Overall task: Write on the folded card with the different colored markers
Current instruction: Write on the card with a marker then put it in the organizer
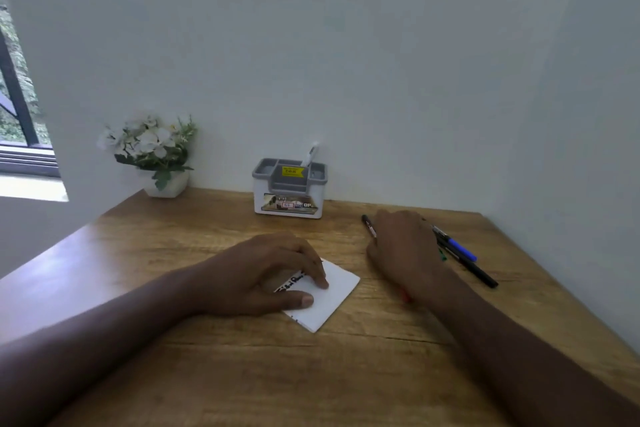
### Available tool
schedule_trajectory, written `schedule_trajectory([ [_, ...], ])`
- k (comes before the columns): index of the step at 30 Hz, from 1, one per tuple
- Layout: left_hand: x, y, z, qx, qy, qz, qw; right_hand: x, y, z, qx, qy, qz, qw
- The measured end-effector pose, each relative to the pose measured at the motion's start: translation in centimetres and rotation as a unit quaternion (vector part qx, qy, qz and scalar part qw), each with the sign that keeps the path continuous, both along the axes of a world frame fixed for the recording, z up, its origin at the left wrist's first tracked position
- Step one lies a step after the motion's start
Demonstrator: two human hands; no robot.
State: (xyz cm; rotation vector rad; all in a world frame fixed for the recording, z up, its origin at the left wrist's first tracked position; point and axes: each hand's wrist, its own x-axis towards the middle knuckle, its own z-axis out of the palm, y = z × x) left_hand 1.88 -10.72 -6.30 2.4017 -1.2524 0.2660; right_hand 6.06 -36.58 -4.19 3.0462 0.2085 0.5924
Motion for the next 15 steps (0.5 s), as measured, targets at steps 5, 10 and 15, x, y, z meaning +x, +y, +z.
schedule_trajectory([
  [5, -0.5, 0.3, 0.1, 0.009, -0.002, 0.007, 1.0, -0.1, 0.9, -0.3, -0.033, 0.02, -0.026, 0.999],
  [10, -0.6, 0.4, 0.2, 0.016, 0.002, 0.016, 1.0, -1.0, 2.3, 0.1, 0.194, -0.036, 0.064, 0.978],
  [15, -0.4, 0.6, 0.2, -0.026, 0.012, 0.037, 0.999, -4.2, 5.1, -0.3, 0.436, 0.014, 0.209, 0.875],
])
